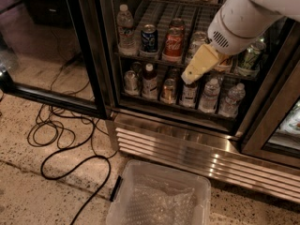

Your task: Pick green can from top shelf of fridge

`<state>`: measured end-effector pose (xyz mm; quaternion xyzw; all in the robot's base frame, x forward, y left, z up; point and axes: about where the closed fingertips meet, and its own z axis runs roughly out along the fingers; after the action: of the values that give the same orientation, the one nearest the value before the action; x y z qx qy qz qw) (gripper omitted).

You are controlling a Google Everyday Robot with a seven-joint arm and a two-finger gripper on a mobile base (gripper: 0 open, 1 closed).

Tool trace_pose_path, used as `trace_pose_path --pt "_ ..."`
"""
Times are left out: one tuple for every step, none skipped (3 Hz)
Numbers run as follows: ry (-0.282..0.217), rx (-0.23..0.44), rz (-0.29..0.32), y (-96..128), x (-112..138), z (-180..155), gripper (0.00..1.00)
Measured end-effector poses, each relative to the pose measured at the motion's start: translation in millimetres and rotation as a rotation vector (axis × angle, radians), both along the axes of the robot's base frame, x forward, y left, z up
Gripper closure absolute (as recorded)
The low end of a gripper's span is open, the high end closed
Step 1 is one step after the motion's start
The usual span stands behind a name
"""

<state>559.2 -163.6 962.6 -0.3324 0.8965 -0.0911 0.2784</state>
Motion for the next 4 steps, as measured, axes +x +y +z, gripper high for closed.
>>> trace_pose_path --pt "-0.055 0.08 -0.111 7.5 27.3 1.0 0.0" --pt "-0.075 0.171 -0.247 7.9 46.4 -0.8 0.0" --pt "-0.033 0.252 -0.314 12.6 59.0 -4.1 0.0" --pt "-0.032 0.258 -0.314 13.4 59.7 -2.7 0.0"
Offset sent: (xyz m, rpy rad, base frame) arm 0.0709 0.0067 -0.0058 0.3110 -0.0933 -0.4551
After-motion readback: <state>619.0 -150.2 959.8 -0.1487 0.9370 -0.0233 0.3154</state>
